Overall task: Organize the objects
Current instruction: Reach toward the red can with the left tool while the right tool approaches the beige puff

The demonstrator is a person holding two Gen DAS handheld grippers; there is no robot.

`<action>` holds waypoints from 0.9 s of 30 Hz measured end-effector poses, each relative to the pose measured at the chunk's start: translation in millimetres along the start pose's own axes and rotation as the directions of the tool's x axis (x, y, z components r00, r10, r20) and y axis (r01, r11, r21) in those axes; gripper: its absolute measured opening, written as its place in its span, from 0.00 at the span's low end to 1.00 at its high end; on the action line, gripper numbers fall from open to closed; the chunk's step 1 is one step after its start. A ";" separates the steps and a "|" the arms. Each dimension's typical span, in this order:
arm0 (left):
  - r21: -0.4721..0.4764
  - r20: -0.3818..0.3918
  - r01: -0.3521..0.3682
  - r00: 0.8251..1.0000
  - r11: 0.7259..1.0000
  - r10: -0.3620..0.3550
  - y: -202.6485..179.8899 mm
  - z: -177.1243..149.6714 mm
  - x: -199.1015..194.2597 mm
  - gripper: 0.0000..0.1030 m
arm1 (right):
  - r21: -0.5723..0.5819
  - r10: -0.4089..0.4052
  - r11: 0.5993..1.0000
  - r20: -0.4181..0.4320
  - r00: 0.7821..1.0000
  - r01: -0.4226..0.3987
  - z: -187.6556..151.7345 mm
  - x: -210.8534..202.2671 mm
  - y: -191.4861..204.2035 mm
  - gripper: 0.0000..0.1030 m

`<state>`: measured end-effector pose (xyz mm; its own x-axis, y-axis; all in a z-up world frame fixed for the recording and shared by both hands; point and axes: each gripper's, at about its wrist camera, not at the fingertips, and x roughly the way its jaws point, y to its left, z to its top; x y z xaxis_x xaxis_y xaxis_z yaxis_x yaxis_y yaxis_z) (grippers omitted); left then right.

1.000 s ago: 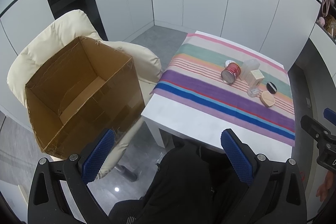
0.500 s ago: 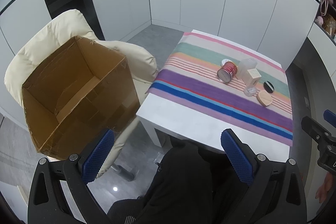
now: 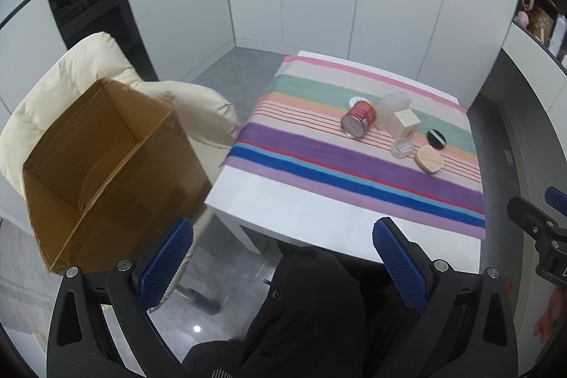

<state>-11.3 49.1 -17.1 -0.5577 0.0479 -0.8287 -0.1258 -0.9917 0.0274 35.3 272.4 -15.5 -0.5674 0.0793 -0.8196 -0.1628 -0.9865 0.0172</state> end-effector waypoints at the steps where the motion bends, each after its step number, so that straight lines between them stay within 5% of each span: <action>1: 0.009 -0.005 0.006 1.000 1.000 -0.006 -3.5 0.5 1.3 0.99 | 0.007 0.001 1.000 0.001 1.000 -0.001 -0.7 -0.5 -2.7 1.00; 7: 0.013 0.000 0.085 0.996 0.996 -0.085 -14.7 1.6 3.9 0.99 | 0.036 -0.022 0.999 0.007 1.000 0.022 -5.2 -1.7 -19.0 1.00; 23: 0.102 -0.044 0.071 0.997 0.992 -0.067 -59.3 34.9 55.8 0.98 | 0.097 -0.015 0.995 -0.033 0.999 0.018 20.2 50.3 -51.3 1.00; 27: 0.082 -0.069 0.119 0.991 0.990 -0.113 -64.1 48.4 76.0 0.98 | 0.085 -0.046 0.995 -0.054 0.998 0.050 31.2 73.7 -55.2 1.00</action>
<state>-85.3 122.1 -54.7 -0.4821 0.1514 -0.8629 -0.2581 -0.9658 -0.0252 -22.7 337.1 -58.9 -0.5151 0.1163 -0.8492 -0.2586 -0.9657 0.0246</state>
